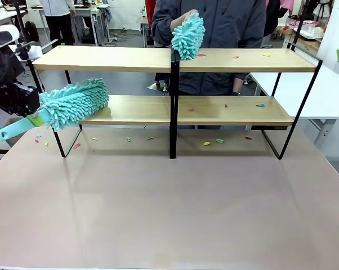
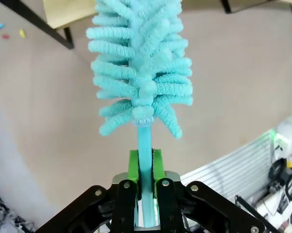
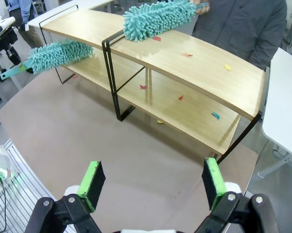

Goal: Clean the shelves.
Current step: Clean a randomly selected level of the Shelf with the Duster.

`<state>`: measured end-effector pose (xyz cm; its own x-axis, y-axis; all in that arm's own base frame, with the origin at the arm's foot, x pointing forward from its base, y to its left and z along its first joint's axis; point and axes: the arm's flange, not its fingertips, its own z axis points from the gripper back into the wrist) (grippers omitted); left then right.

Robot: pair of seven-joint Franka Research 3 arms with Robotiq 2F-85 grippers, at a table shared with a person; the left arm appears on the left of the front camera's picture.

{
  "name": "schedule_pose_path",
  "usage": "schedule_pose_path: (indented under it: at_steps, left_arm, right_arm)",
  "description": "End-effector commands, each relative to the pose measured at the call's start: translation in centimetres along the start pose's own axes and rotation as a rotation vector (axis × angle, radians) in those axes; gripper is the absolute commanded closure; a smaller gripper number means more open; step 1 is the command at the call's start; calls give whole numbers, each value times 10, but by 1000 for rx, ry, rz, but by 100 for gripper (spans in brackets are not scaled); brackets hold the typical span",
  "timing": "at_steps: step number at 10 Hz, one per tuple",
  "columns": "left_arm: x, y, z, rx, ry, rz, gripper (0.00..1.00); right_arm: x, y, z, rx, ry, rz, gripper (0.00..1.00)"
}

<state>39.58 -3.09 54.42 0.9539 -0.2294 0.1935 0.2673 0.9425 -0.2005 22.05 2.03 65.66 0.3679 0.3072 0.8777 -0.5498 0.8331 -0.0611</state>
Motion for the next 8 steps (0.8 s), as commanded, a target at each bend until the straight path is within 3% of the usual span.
schedule_pose_path:
  at_steps: [1,5,6,8]
  left_arm:
    - [-2,4,-5,78,20,90,88]
    - [-38,15,19,240,130,333,88]
    - [-52,2,24,269,104,353,88]
    - [-67,-27,20,301,17,278,88]
  right_arm:
    - [0,0,1,1,0,-1,0]
    - [0,0,1,1,0,-1,0]
    - [0,0,1,1,0,-1,0]
    - [0,0,1,1,0,-1,0]
